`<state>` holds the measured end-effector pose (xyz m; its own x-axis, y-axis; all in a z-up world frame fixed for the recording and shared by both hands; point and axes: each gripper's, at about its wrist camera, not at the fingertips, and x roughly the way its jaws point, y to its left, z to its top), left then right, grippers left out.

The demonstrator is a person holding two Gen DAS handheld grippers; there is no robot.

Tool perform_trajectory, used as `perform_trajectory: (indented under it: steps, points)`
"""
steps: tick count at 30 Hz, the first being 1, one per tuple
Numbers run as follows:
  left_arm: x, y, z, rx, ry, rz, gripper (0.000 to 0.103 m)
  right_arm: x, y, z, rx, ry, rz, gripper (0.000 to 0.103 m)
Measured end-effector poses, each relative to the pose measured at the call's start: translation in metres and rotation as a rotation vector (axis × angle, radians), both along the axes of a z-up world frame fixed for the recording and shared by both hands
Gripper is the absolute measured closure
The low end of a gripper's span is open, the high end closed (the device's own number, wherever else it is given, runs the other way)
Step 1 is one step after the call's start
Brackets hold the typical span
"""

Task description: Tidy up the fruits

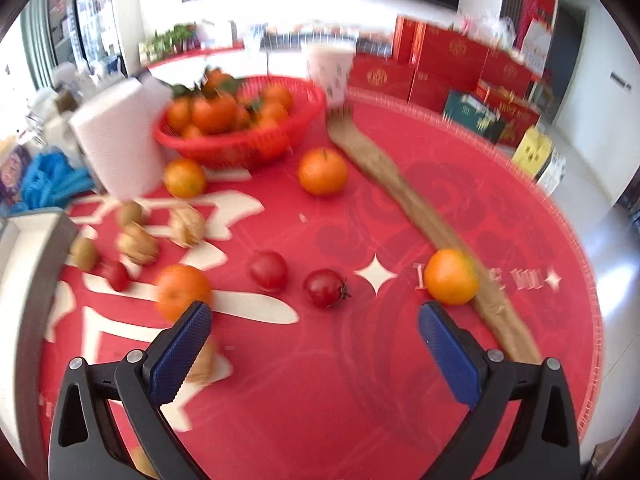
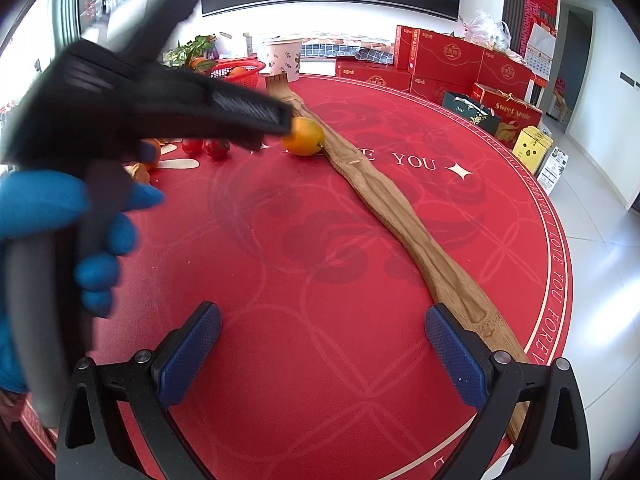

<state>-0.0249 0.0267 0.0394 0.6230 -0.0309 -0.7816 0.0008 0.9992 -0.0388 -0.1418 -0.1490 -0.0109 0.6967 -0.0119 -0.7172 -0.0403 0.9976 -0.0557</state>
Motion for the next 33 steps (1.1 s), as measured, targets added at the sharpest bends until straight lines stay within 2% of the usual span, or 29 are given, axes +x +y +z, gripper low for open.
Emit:
perform_trajectory:
  steps: [2,4,9,12,16,18,21,27,30,33]
  points:
    - [-0.024,0.013,0.018,0.042,-0.067,-0.012,0.0,0.0,0.0,0.0,-0.001,0.001,0.002,0.001]
    - [-0.049,0.032,0.026,0.077,-0.092,-0.007,0.0,0.0,0.0,0.0,0.0,0.001,0.0,0.001]
    - [-0.084,0.081,0.0,0.071,-0.013,0.068,0.0,-0.002,0.0,0.0,-0.001,0.003,-0.003,0.001]
    - [-0.087,0.086,-0.02,0.078,0.033,0.091,0.0,-0.002,0.001,0.0,-0.002,0.002,-0.006,0.001]
    - [-0.071,0.084,-0.03,0.084,0.028,0.092,0.0,-0.002,0.0,0.0,-0.002,0.0,-0.007,0.001]
    - [-0.063,0.083,-0.037,0.095,0.056,0.083,0.0,-0.002,0.0,0.0,-0.003,-0.001,-0.005,0.001]
    - [-0.061,0.091,-0.04,0.028,0.058,0.088,0.0,-0.003,0.0,0.0,-0.003,-0.001,-0.004,0.001]
    - [-0.058,0.09,-0.039,0.034,0.077,0.101,0.001,-0.003,0.0,0.0,-0.002,-0.005,-0.004,0.001]
    - [-0.063,0.086,-0.036,0.037,0.064,0.086,0.008,-0.003,0.001,0.001,-0.002,-0.012,-0.003,0.001]
    - [-0.067,0.082,-0.032,0.038,0.059,0.042,0.026,-0.003,0.001,0.001,-0.002,-0.016,-0.003,0.001]
